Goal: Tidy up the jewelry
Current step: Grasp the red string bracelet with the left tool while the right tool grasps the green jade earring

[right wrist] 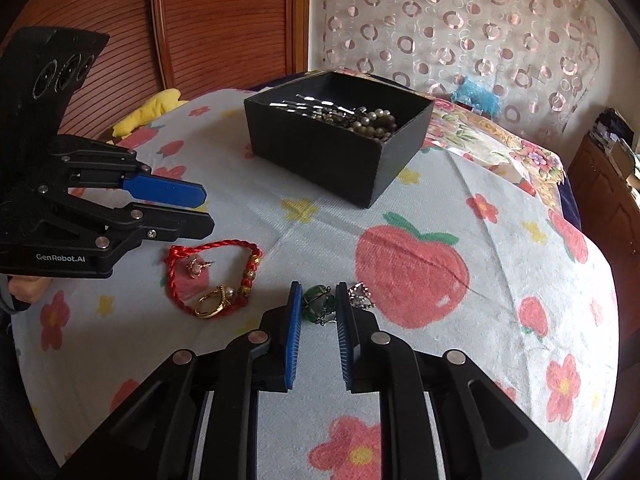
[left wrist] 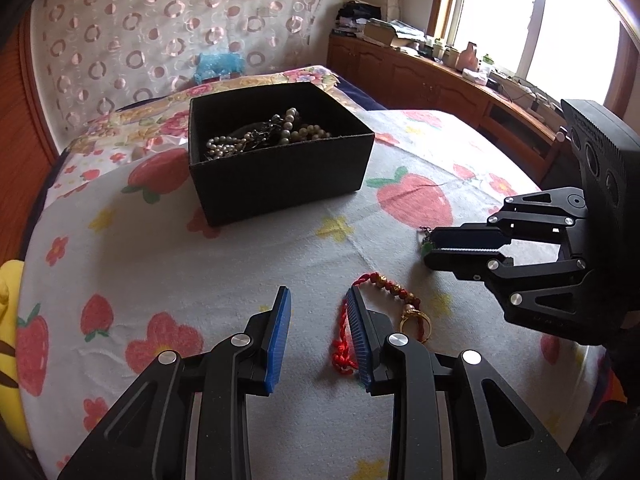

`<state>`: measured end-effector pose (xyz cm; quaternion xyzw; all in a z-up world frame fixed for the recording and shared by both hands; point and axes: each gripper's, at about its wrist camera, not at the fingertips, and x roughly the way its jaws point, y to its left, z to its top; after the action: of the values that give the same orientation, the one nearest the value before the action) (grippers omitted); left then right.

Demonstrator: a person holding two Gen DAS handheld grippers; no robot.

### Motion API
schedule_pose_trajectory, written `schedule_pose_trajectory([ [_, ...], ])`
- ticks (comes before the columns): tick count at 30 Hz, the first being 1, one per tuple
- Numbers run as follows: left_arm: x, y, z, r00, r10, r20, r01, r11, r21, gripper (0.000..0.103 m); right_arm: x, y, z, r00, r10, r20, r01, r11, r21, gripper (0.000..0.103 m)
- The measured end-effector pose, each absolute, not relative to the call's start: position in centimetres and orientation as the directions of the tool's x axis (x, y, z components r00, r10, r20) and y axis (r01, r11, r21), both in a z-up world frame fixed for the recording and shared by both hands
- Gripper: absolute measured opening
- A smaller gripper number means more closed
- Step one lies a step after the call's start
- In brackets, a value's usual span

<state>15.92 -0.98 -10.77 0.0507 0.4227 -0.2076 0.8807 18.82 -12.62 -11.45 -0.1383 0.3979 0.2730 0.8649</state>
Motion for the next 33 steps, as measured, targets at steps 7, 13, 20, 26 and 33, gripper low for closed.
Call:
schedule_pose_trajectory([
  [7,16.0,-1.9,-10.8,0.526,-0.357,-0.772,0.448,0.888,-0.105,0.027,18.8,-13.1,-11.1,0.543,0.364,-0.756,-0.572,0.820,-0.015,0.018],
  [13,16.4,-3.1,-11.5,0.510,-0.334,-0.793,0.466,0.882,-0.072,0.022,18.8,-13.2,-11.1,0.542,0.370,-0.754,-0.572,0.820,-0.009,0.019],
  [20,16.4,-3.0,-11.9,0.509,-0.333,-0.793,0.461,0.884,-0.075,0.005,18.7,-13.3,-11.2,0.543,0.371,-0.753,-0.572,0.820,-0.008,0.019],
  [26,16.1,-2.4,-11.1,0.524,-0.355,-0.774,0.456,0.885,-0.097,0.002,18.6,-13.4,-10.8,0.551,0.377,-0.744,-0.572,0.820,-0.008,0.019],
  [33,15.8,-1.1,-8.4,0.585,-0.371,-0.721,0.429,0.896,-0.113,0.001,19.0,-13.4,-9.8,0.568,0.384,-0.728,-0.572,0.820,-0.014,0.019],
])
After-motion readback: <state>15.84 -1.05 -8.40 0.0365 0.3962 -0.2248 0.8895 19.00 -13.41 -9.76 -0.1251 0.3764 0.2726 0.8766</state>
